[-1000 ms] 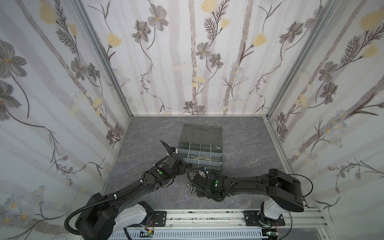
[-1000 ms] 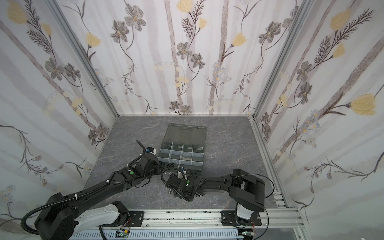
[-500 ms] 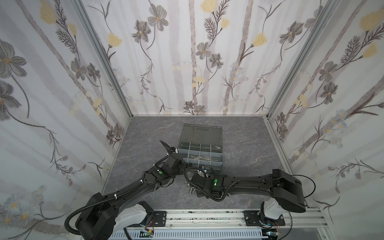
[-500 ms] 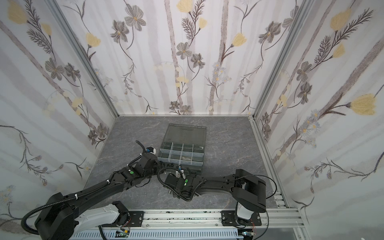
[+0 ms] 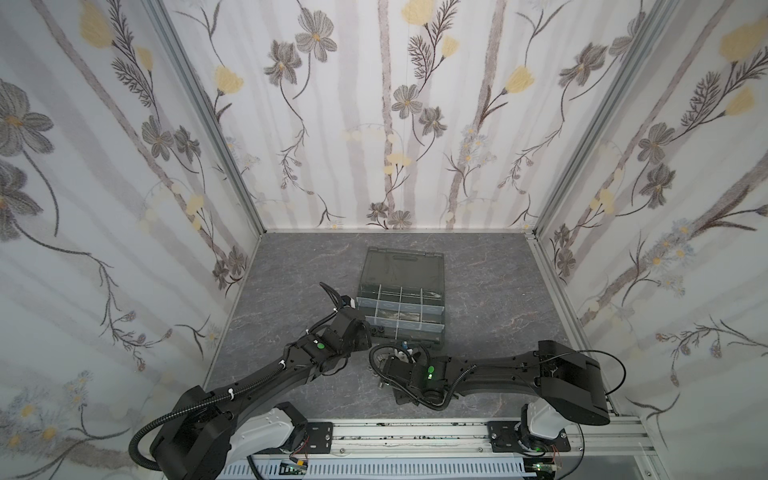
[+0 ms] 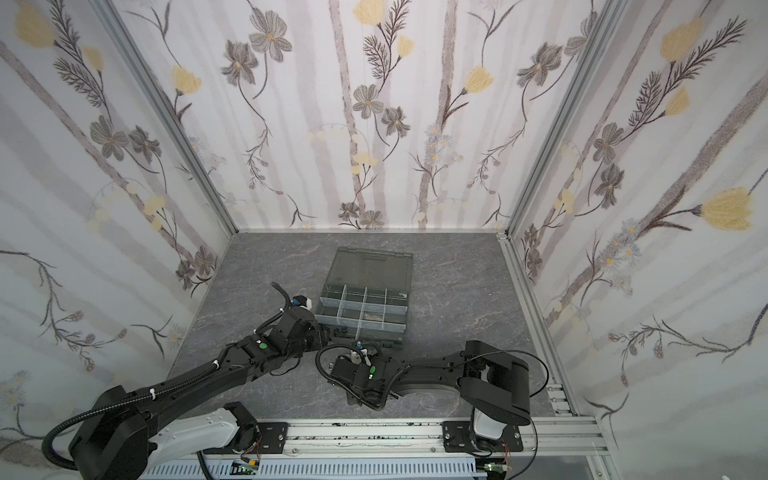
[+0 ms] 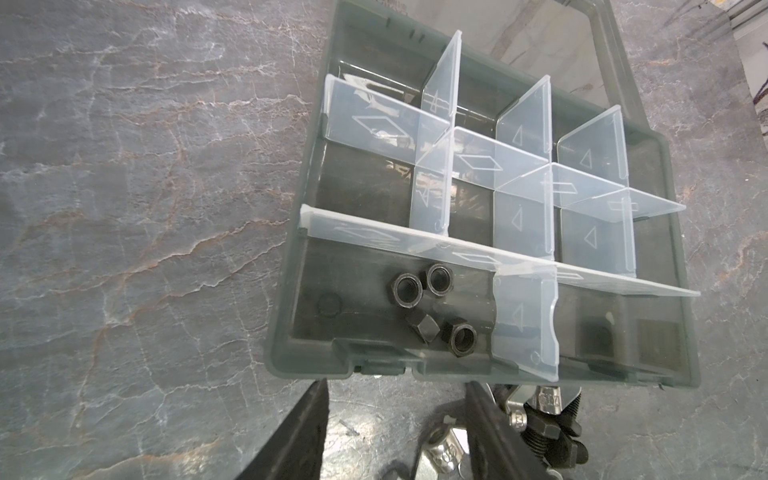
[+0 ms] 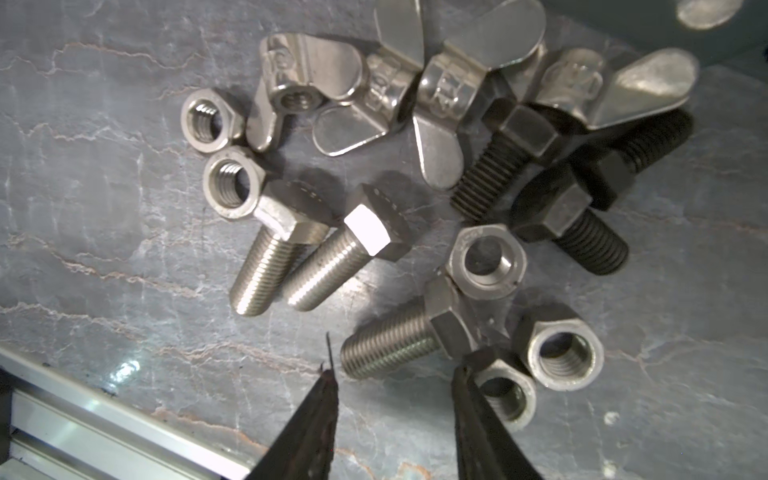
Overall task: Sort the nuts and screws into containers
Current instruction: 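Lower the right gripper onto a silver hex bolt and close on it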
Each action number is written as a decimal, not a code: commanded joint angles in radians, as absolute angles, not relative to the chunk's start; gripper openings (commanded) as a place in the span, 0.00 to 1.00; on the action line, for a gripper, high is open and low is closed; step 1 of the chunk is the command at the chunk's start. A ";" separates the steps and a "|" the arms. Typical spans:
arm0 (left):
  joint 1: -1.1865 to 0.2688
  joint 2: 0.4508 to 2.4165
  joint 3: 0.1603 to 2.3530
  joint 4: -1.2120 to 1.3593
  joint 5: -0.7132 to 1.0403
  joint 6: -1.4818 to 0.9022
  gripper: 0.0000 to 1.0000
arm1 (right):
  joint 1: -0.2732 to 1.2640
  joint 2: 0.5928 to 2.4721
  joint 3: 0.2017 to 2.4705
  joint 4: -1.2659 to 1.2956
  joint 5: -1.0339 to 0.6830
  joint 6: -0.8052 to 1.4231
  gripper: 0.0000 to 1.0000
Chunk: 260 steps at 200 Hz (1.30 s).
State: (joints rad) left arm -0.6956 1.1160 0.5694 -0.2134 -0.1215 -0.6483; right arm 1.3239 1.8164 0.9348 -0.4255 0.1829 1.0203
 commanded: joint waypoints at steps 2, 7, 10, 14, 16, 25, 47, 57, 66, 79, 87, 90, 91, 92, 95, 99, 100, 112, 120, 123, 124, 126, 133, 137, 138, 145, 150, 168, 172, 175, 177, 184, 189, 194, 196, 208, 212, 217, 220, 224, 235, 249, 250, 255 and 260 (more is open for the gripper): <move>-0.694 1.100 0.560 -0.196 -0.128 -0.664 0.55 | 1.317 1.821 0.933 -0.387 0.193 1.045 0.46; -0.694 1.098 0.558 -0.196 -0.128 -0.664 0.55 | 1.315 1.821 0.933 -0.384 0.193 1.045 0.46; -0.693 1.096 0.557 -0.196 -0.129 -0.664 0.55 | 1.314 1.821 0.933 -0.384 0.193 1.045 0.46; -0.693 1.095 0.556 -0.196 -0.129 -0.666 0.55 | 1.313 1.824 0.931 -0.381 0.193 1.045 0.47; -0.693 1.095 0.555 -0.196 -0.128 -0.666 0.56 | 1.313 1.825 0.931 -0.379 0.194 1.045 0.47; -0.694 1.094 0.554 -0.196 -0.127 -0.667 0.56 | 1.310 1.827 0.928 -0.372 0.192 1.045 0.47; -0.693 1.092 0.552 -0.196 -0.123 -0.669 0.55 | 1.301 1.833 0.927 -0.353 0.189 1.046 0.47; -0.694 1.091 0.552 -0.196 -0.120 -0.669 0.56 | 1.298 1.834 0.927 -0.351 0.190 1.047 0.47; -0.693 1.089 0.552 -0.196 -0.119 -0.670 0.56 | 1.294 1.835 0.926 -0.352 0.191 1.049 0.47; -0.694 1.086 0.550 -0.196 -0.118 -0.671 0.56 | 1.291 1.834 0.922 -0.351 0.197 1.057 0.47; -0.693 1.086 0.549 -0.196 -0.119 -0.673 0.56 | 1.287 1.833 0.921 -0.351 0.200 1.064 0.47; -0.694 1.086 0.547 -0.196 -0.119 -0.672 0.56 | 1.288 1.833 0.919 -0.351 0.200 1.065 0.47; -0.694 1.086 0.547 -0.196 -0.119 -0.672 0.56 | 1.288 1.834 0.919 -0.351 0.201 1.065 0.47; -0.693 1.086 0.547 -0.196 -0.120 -0.673 0.56 | 1.288 1.834 0.920 -0.351 0.202 1.065 0.47; -0.693 1.086 0.548 -0.196 -0.119 -0.674 0.56 | 1.287 1.835 0.919 -0.353 0.203 1.066 0.47; -0.694 1.086 0.547 -0.196 -0.118 -0.673 0.56 | 1.287 1.836 0.919 -0.356 0.205 1.069 0.47; -0.695 1.086 0.547 -0.196 -0.119 -0.674 0.56 | 1.286 1.837 0.920 -0.356 0.205 1.070 0.47; -0.694 1.086 0.547 -0.196 -0.118 -0.677 0.56 | 1.286 1.843 0.923 -0.370 0.214 1.074 0.47; -0.694 1.086 0.549 -0.196 -0.117 -0.675 0.56 | 1.284 1.846 0.925 -0.382 0.220 1.075 0.47; -0.694 1.086 0.549 -0.196 -0.118 -0.676 0.56 | 1.285 1.847 0.925 -0.387 0.222 1.075 0.46; -0.694 1.086 0.549 -0.196 -0.118 -0.676 0.56 | 1.284 1.848 0.925 -0.387 0.221 1.075 0.46; -0.693 1.085 0.549 -0.196 -0.118 -0.676 0.56 | 1.285 1.849 0.926 -0.391 0.223 1.076 0.46; -0.694 1.085 0.549 -0.196 -0.118 -0.676 0.56 | 1.285 1.848 0.925 -0.398 0.227 1.076 0.46; -0.693 1.085 0.549 -0.196 -0.118 -0.676 0.56 | 1.285 1.848 0.926 -0.401 0.229 1.075 0.46; -0.693 1.085 0.548 -0.196 -0.119 -0.676 0.56 | 1.285 1.847 0.925 -0.401 0.230 1.075 0.46; -0.693 1.083 0.549 -0.196 -0.120 -0.676 0.56 | 1.285 1.846 0.922 -0.406 0.231 1.076 0.46; -0.694 1.083 0.549 -0.196 -0.120 -0.678 0.56 | 1.285 1.843 0.920 -0.409 0.233 1.076 0.46; -0.693 1.083 0.548 -0.196 -0.121 -0.681 0.56 | 1.283 1.830 0.913 -0.419 0.240 1.074 0.46; -0.694 1.083 0.548 -0.196 -0.121 -0.683 0.56 | 1.284 1.826 0.911 -0.422 0.243 1.074 0.46; -0.695 1.083 0.549 -0.196 -0.121 -0.683 0.56 | 1.283 1.824 0.910 -0.424 0.245 1.075 0.46; -0.694 1.083 0.549 -0.196 -0.121 -0.684 0.56 | 1.283 1.822 0.909 -0.425 0.245 1.075 0.45; -0.693 1.083 0.548 -0.196 -0.121 -0.684 0.56 | 1.281 1.817 0.905 -0.428 0.248 1.076 0.45; -0.693 1.083 0.548 -0.196 -0.121 -0.685 0.56 | 1.281 1.814 0.902 -0.428 0.250 1.076 0.44; -0.693 1.083 0.548 -0.196 -0.121 -0.686 0.56 | 1.281 1.813 0.899 -0.431 0.250 1.076 0.44; -0.693 1.083 0.546 -0.196 -0.122 -0.686 0.56 | 1.281 1.811 0.899 -0.430 0.250 1.076 0.44; -0.694 1.083 0.546 -0.196 -0.123 -0.686 0.56 | 1.281 1.809 0.895 -0.430 0.249 1.074 0.43; -0.693 1.083 0.546 -0.196 -0.123 -0.686 0.56 | 1.281 1.809 0.893 -0.430 0.249 1.074 0.43; -0.694 1.083 0.546 -0.196 -0.123 -0.686 0.56 | 1.281 1.809 0.893 -0.429 0.249 1.073 0.43; -0.694 1.083 0.546 -0.196 -0.123 -0.687 0.56 | 1.281 1.809 0.893 -0.426 0.249 1.071 0.42; -0.693 1.083 0.546 -0.196 -0.124 -0.687 0.56 | 1.281 1.812 0.893 -0.425 0.246 1.068 0.41; -0.694 1.083 0.546 -0.196 -0.125 -0.689 0.56 | 1.281 1.813 0.893 -0.417 0.244 1.063 0.38; -0.694 1.084 0.547 -0.195 -0.126 -0.692 0.56 | 1.281 1.816 0.893 -0.407 0.236 1.059 0.34; -0.694 1.085 0.547 -0.195 -0.125 -0.692 0.56 | 1.281 1.815 0.892 -0.406 0.235 1.059 0.34; -0.694 1.085 0.548 -0.195 -0.127 -0.692 0.56 | 1.281 1.818 0.891 -0.404 0.233 1.058 0.33; -0.693 1.085 0.547 -0.195 -0.127 -0.692 0.56 | 1.281 1.819 0.890 -0.401 0.231 1.057 0.32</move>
